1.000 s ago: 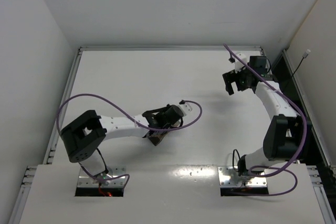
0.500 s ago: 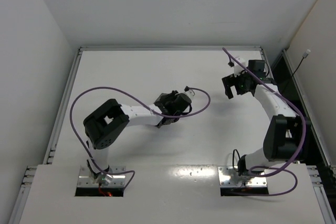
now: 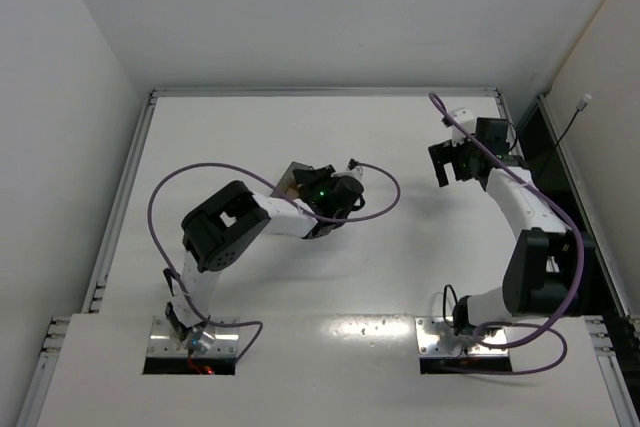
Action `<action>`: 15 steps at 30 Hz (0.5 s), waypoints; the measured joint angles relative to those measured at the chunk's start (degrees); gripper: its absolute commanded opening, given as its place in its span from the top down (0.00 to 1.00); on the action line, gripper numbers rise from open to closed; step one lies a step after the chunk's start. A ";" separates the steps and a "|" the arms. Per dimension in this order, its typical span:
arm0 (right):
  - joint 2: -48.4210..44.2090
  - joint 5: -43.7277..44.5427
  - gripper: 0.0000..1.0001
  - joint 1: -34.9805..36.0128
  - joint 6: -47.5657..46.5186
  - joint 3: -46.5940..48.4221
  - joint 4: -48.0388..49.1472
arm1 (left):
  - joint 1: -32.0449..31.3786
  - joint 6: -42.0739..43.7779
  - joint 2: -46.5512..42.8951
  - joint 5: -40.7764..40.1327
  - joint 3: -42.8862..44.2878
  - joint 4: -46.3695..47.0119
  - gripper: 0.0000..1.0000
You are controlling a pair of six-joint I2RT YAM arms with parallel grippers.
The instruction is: Build the wood block tower
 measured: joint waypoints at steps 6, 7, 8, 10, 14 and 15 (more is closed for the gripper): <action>-0.42 1.60 0.00 -1.66 1.42 -0.37 1.07 | 0.00 15.10 5.42 -4.85 -0.74 17.18 1.00; -0.50 1.81 0.00 -2.05 1.60 -0.50 1.16 | 0.00 18.99 6.36 -5.35 -1.07 21.49 1.00; -0.52 1.95 0.00 -2.51 1.86 -0.57 1.22 | 0.00 22.73 7.19 -5.84 -1.33 25.53 1.00; -0.57 2.12 0.00 -3.17 2.23 -0.57 1.27 | 0.00 31.32 9.25 -6.78 -1.77 35.30 1.00; -0.63 2.08 0.00 -4.35 2.56 -0.57 1.36 | -0.07 49.77 13.51 -6.88 -2.08 49.51 1.00; -0.63 2.01 0.00 -4.63 2.56 -0.57 1.42 | -0.15 53.81 14.58 -6.84 -2.08 51.39 1.00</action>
